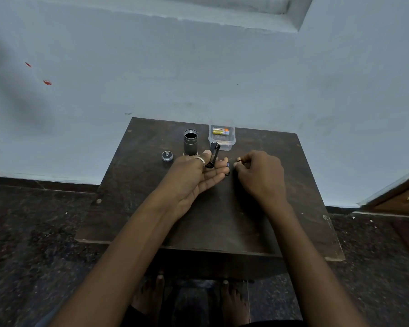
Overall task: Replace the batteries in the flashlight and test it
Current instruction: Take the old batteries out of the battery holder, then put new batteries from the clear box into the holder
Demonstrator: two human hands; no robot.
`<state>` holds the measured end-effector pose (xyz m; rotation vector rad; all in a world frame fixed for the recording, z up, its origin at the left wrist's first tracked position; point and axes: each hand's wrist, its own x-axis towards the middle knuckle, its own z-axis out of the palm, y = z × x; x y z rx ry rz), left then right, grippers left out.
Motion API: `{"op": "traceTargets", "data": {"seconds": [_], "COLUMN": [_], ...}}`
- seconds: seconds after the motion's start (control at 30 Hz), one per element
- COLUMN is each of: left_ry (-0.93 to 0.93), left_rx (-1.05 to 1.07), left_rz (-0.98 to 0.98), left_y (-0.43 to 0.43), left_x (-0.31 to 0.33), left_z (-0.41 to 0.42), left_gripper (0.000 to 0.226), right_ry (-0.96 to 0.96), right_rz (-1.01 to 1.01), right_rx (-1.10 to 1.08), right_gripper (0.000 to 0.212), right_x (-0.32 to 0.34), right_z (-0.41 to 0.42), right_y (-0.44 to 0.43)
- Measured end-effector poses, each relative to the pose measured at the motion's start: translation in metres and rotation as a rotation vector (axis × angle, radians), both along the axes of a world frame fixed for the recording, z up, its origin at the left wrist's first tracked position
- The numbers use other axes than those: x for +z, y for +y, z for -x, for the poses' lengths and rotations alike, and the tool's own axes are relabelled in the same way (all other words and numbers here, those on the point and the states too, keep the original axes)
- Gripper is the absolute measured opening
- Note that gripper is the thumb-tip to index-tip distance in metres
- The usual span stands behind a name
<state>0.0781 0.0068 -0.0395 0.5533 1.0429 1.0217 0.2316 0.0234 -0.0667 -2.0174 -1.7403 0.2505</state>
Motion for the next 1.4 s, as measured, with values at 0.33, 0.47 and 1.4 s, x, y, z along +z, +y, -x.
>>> {"op": "traceTargets", "data": {"seconds": [0.33, 0.47, 1.4], "left_ry": [0.009, 0.001, -0.060], "left_rx": [-0.009, -0.010, -0.047], "left_rz": [0.001, 0.006, 0.061], "left_y": [-0.001, -0.001, 0.002], "left_x": [0.000, 0.001, 0.002], "left_z": [-0.001, -0.002, 0.004], "left_gripper": [0.028, 0.030, 0.035], "right_ry": [0.119, 0.181, -0.259], "right_rz": [-0.086, -0.191, 0.265], "right_rx": [-0.002, 0.002, 0.460], "right_gripper": [0.014, 0.008, 0.018], "right_x": [-0.006, 0.006, 0.061], "right_z": [0.002, -0.003, 0.020], "right_y": [0.005, 0.003, 0.118]}}
